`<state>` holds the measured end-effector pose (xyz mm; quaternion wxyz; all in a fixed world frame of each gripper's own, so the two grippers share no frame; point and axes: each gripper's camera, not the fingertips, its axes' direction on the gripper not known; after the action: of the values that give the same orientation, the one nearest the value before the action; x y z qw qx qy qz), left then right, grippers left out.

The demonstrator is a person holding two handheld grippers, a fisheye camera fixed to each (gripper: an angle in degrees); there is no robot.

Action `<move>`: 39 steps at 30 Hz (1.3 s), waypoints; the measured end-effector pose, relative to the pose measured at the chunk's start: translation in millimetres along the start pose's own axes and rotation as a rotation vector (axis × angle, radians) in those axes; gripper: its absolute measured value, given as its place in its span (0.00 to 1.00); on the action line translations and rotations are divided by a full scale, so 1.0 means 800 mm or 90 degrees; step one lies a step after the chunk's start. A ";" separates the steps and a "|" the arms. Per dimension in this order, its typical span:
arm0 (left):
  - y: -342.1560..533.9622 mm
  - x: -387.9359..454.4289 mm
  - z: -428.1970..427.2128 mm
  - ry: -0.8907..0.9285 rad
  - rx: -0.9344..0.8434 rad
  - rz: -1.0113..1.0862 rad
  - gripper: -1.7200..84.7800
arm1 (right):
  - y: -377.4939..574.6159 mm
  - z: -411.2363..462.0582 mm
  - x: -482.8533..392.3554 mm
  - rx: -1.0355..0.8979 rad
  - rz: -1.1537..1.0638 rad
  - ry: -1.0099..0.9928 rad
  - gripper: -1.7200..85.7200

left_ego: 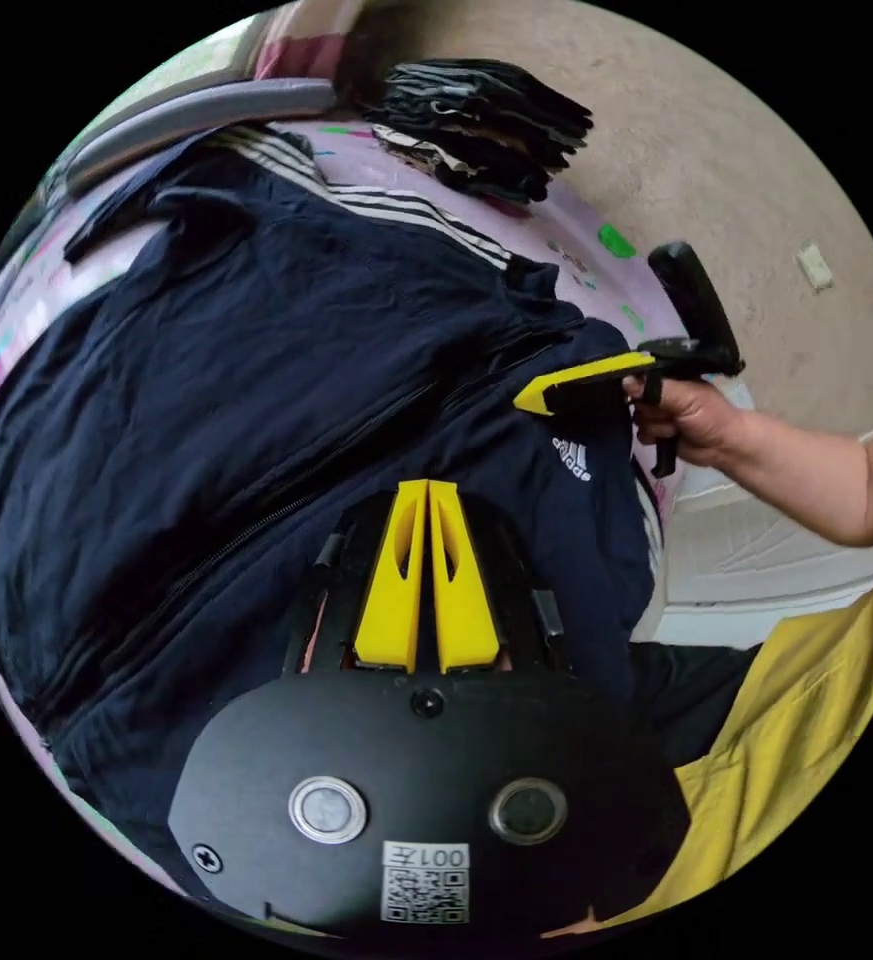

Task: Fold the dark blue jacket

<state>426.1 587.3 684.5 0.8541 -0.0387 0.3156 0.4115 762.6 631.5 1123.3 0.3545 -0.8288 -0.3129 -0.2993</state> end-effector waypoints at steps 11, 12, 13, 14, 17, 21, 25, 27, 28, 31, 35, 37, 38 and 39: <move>0.027 0.035 -0.040 -0.011 0.009 -0.029 0.01 | 0.048 -0.067 -0.038 0.085 -0.095 -0.019 0.02; 0.035 0.043 -0.039 -0.010 -0.002 -0.025 0.01 | 0.060 -0.078 -0.036 0.085 -0.088 0.004 0.02; 0.040 0.047 -0.038 -0.012 -0.006 -0.025 0.01 | 0.075 -0.088 -0.029 0.097 -0.069 0.012 0.02; 0.049 0.052 -0.034 -0.013 -0.014 -0.027 0.01 | 0.082 -0.094 -0.025 0.107 -0.054 0.011 0.02; 0.069 0.064 -0.028 -0.013 -0.012 -0.021 0.01 | 0.113 -0.108 -0.005 0.149 0.004 -0.045 0.02; 0.086 0.075 0.001 -0.040 -0.060 0.004 0.01 | 0.121 -0.058 -0.002 -0.015 0.056 0.085 0.02; 0.091 0.082 -0.003 -0.042 -0.045 0.000 0.01 | 0.139 -0.074 -0.055 0.062 0.057 0.152 0.02; 0.099 0.101 -0.022 -0.039 -0.015 0.020 0.01 | 0.154 -0.078 -0.082 0.089 0.027 0.119 0.02; 0.102 0.107 -0.027 -0.033 -0.006 0.029 0.01 | 0.164 -0.076 -0.092 0.093 0.021 0.093 0.02; 0.118 0.139 -0.036 -0.032 0.010 0.087 0.01 | 0.189 -0.060 -0.095 0.090 0.038 0.030 0.02; 0.124 0.160 -0.015 -0.077 -0.029 0.118 0.01 | 0.215 -0.060 -0.087 0.123 0.108 0.051 0.02; 0.121 0.160 -0.008 -0.089 -0.032 0.110 0.01 | 0.229 -0.083 -0.091 0.183 0.132 0.099 0.02; 0.119 0.161 -0.007 -0.084 -0.021 0.107 0.01 | 0.232 -0.090 -0.092 0.196 0.136 0.115 0.02; 0.115 0.162 -0.005 -0.082 -0.010 0.104 0.01 | 0.236 -0.102 -0.092 0.216 0.140 0.138 0.02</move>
<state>416.7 734.5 624.9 0.8359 0.0067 0.2589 0.4840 832.1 441.8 1041.5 0.5509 -0.7496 -0.2264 -0.2889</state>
